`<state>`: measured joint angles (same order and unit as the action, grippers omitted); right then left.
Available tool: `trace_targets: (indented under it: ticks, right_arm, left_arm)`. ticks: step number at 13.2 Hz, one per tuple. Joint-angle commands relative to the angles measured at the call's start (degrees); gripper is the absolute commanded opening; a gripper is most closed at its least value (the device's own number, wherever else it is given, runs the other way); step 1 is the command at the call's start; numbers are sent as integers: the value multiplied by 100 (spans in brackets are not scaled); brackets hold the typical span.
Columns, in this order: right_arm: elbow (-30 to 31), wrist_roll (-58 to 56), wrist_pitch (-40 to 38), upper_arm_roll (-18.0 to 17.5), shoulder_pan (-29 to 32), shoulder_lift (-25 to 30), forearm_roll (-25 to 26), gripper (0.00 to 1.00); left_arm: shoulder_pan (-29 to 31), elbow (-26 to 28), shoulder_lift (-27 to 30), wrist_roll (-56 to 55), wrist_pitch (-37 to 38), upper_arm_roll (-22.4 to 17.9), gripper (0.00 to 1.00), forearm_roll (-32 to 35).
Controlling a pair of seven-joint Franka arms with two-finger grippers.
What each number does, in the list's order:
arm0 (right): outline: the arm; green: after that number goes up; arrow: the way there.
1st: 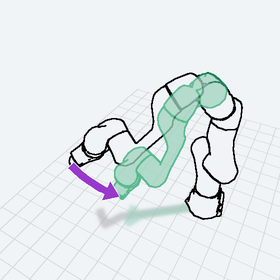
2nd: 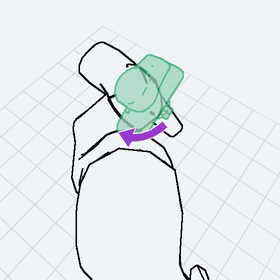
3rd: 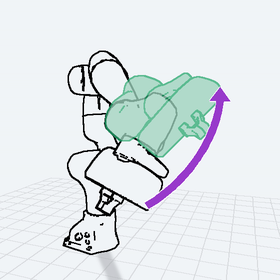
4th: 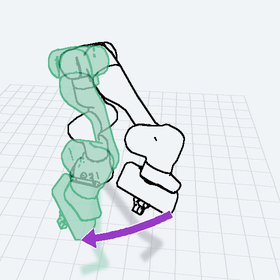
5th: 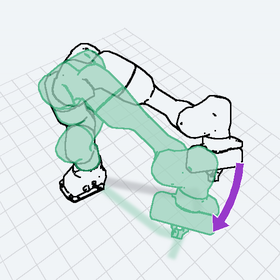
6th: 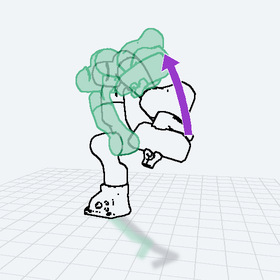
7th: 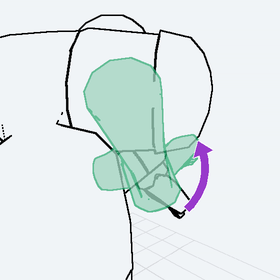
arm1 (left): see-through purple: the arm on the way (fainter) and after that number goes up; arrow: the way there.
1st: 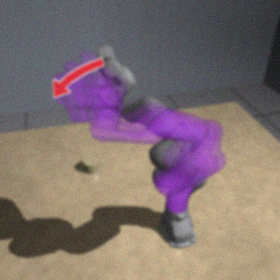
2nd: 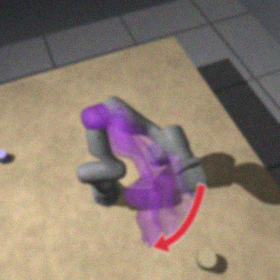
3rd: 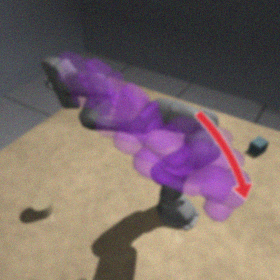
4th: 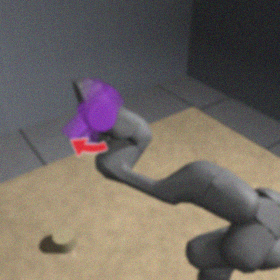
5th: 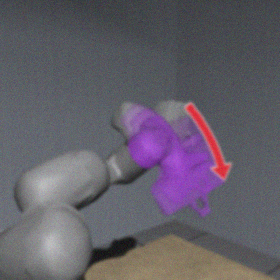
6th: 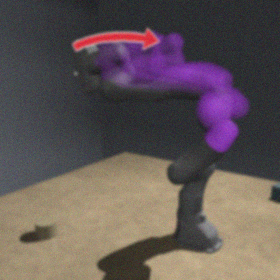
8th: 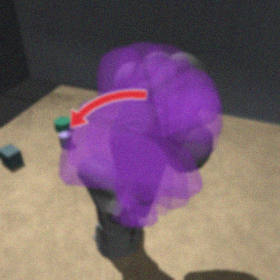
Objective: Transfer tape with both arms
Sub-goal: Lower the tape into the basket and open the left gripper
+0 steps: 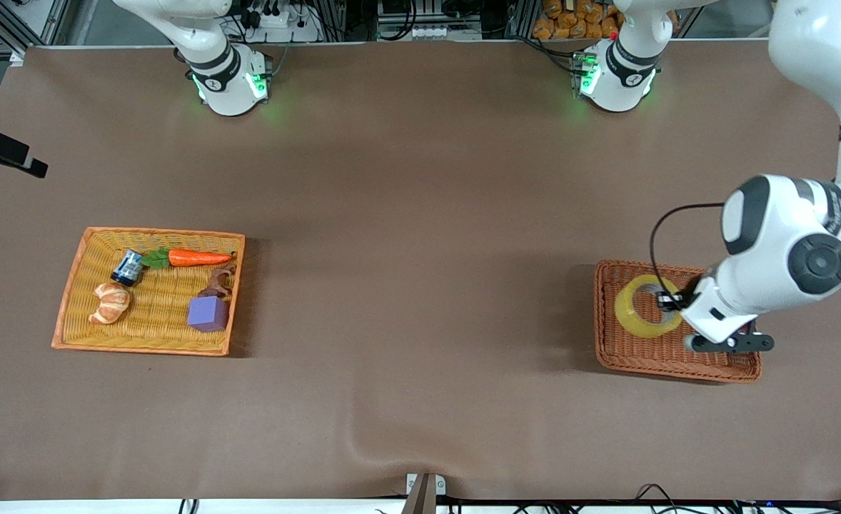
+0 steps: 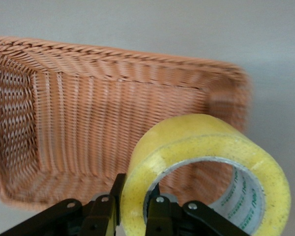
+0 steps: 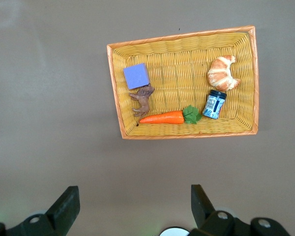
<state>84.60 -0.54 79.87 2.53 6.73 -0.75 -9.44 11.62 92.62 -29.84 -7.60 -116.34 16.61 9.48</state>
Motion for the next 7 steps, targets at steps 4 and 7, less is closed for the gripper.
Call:
trace_targets:
  ticks: [4, 7]
  right_arm:
    - [-75, 63, -112, 72, 13, -13, -120, 100]
    - [-66, 63, -165, 72, 22, 66, -50, 100]
  left_arm:
    - [394, -33, -330, 356, -434, 115, 100, 98]
    - [298, -376, 187, 417, -215, 150, 100, 98]
